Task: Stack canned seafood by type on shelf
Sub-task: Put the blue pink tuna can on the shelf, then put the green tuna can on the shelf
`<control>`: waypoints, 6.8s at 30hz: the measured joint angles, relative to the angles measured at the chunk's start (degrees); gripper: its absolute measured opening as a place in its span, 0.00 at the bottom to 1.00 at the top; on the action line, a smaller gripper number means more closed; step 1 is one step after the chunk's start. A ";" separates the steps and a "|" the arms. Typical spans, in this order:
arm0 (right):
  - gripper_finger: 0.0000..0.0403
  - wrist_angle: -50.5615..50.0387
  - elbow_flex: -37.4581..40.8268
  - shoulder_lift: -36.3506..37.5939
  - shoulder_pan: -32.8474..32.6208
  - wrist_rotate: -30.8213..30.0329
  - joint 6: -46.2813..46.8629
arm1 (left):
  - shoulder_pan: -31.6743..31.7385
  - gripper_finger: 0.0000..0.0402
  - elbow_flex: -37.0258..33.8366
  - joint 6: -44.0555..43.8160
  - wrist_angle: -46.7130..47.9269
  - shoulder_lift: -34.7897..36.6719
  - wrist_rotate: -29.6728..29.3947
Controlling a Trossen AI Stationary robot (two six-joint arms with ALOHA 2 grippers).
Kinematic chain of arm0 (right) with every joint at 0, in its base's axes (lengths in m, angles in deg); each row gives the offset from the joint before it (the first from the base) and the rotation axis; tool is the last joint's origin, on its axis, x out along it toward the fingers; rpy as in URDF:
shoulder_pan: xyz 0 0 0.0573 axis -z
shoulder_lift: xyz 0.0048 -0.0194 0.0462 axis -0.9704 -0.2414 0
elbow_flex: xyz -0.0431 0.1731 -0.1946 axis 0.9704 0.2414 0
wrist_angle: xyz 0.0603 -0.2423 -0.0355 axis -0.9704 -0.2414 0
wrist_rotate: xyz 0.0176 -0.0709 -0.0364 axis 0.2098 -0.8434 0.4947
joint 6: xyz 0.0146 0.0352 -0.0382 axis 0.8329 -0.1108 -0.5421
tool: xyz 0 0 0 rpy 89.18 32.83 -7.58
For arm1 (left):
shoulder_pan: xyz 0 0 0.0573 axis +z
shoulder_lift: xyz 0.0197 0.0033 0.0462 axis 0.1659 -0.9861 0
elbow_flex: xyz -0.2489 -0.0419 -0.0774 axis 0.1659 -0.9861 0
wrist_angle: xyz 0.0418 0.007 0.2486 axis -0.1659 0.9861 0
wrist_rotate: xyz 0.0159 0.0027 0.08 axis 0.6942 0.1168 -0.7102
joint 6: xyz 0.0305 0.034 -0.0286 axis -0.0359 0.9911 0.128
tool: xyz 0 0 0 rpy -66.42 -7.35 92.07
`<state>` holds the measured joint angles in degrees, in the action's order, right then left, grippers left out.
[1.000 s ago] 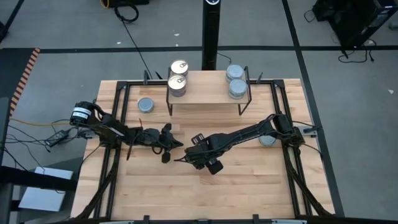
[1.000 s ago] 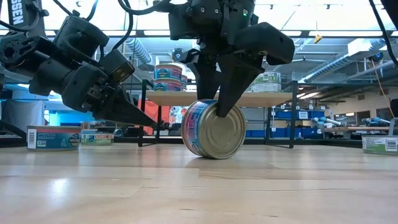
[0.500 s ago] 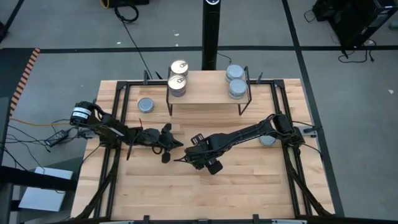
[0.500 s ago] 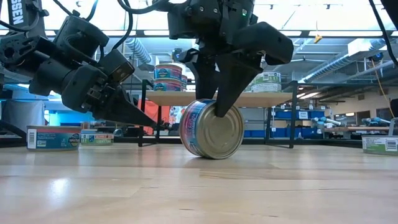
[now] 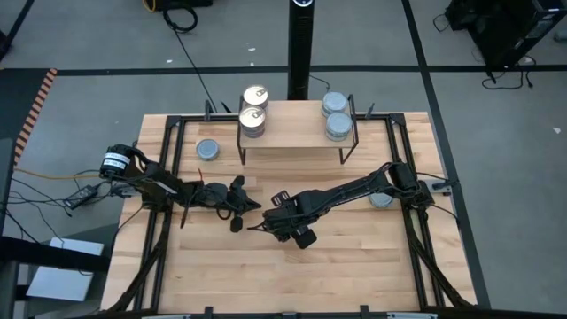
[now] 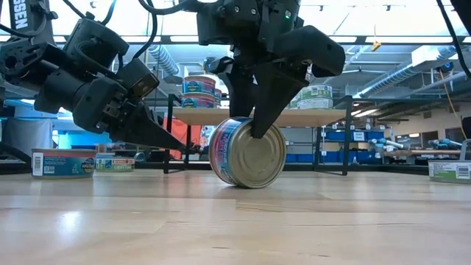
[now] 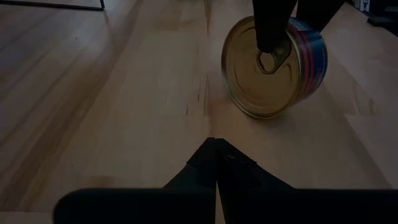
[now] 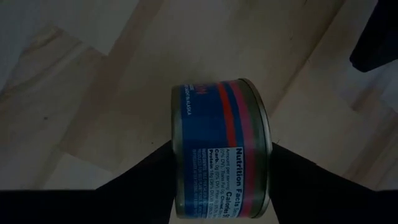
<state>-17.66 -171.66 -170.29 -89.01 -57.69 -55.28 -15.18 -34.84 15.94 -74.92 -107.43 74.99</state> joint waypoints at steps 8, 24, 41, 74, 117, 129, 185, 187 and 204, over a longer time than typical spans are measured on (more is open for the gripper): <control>0.54 -2.77 -0.48 0.02 -1.12 -8.28 -0.55 | 0.00 0.02 0.00 0.00 0.00 0.00 0.00; 0.54 -15.14 -13.83 0.13 -2.69 -43.78 5.68 | -0.01 0.02 0.00 -0.02 0.22 0.00 0.00; 0.53 -30.29 -20.00 0.30 4.76 -62.80 30.87 | 0.00 0.02 0.00 -0.44 0.31 0.00 0.00; 0.72 5.12 -10.47 0.22 20.63 -42.38 3.10 | -0.01 0.02 0.00 -0.47 0.79 0.00 0.00; 0.05 -7.28 -13.06 0.20 22.40 -25.73 6.23 | 0.00 0.02 0.00 -1.31 1.95 0.00 0.01; 0.03 0.50 -13.03 0.20 26.97 -23.60 4.89 | 0.00 0.02 -0.02 -1.33 2.05 0.00 0.01; 0.00 46.04 46.24 34.46 -3.69 -26.68 28.10 | -3.92 0.02 3.78 0.91 6.78 3.04 2.53; 0.01 46.83 48.98 35.79 -5.74 -29.85 30.28 | -4.00 0.02 6.09 1.39 14.63 5.63 5.75; 0.01 48.90 57.39 38.60 -12.53 -37.76 38.31 | 2.13 0.02 29.78 -10.46 100.64 20.01 -16.86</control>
<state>31.24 -114.27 -131.69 -101.53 -95.45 -16.97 -13.05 -5.06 5.47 25.72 -87.43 58.14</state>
